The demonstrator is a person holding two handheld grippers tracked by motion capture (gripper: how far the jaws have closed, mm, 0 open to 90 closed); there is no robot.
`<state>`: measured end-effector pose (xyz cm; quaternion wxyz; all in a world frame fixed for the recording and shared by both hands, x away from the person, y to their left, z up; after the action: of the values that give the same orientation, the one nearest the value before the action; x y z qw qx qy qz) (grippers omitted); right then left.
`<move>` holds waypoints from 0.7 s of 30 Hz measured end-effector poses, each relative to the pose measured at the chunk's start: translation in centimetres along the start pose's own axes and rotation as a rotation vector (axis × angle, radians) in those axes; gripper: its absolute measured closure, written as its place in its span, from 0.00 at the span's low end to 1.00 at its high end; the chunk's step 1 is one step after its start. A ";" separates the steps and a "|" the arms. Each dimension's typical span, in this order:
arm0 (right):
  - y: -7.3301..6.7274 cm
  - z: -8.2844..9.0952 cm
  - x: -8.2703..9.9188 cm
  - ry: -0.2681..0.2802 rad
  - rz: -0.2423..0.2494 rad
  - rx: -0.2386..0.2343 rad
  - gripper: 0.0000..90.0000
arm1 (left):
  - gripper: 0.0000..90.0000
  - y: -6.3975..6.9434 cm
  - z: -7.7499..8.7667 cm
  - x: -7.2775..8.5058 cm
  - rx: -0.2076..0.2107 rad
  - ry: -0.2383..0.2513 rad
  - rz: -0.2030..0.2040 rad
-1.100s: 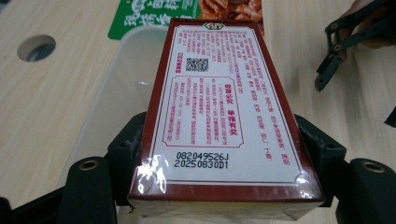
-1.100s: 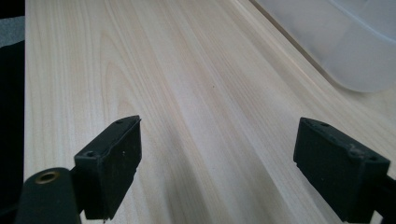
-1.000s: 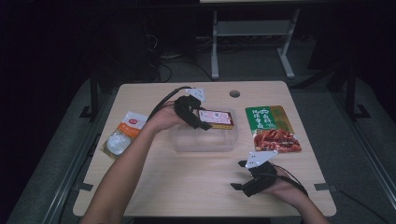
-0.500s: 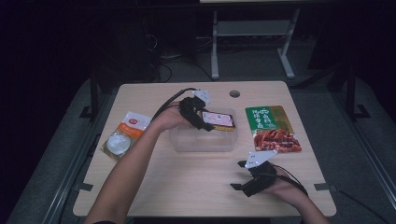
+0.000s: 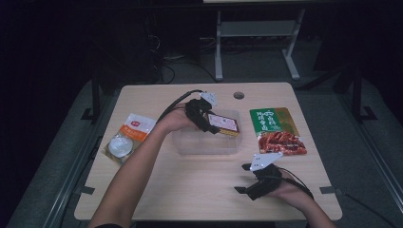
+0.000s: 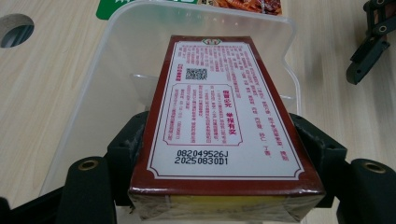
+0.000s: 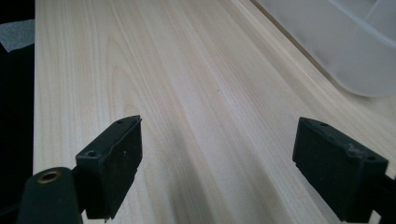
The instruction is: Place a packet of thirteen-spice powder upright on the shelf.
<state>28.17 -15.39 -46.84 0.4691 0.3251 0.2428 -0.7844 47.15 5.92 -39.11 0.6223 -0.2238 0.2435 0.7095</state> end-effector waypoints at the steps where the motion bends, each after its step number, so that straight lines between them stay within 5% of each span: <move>1: 0.0 0.0 0.0 -0.001 0.000 -0.001 0.17 | 0.34 0.0 0.0 0.0 0.001 0.004 0.000; 21: -0.1 0.0 0.0 -0.005 0.003 -0.003 0.17 | 0.34 0.1 0.3 -1.2 -0.013 0.060 -0.001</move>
<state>28.13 -15.35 -46.85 0.4715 0.3225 0.2425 -0.7841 47.19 5.19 -38.11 0.6137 -0.2490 0.2573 0.7037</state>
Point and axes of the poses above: each handheld gripper's, and its own axes: z roughly backward along the jaws, x roughly out of its underside, y roughly to its right, the point moved 2 cm from there along -z, roughly forward along the jaws, and after that the axes turned 1 degree about x, right-handed, at the moved point
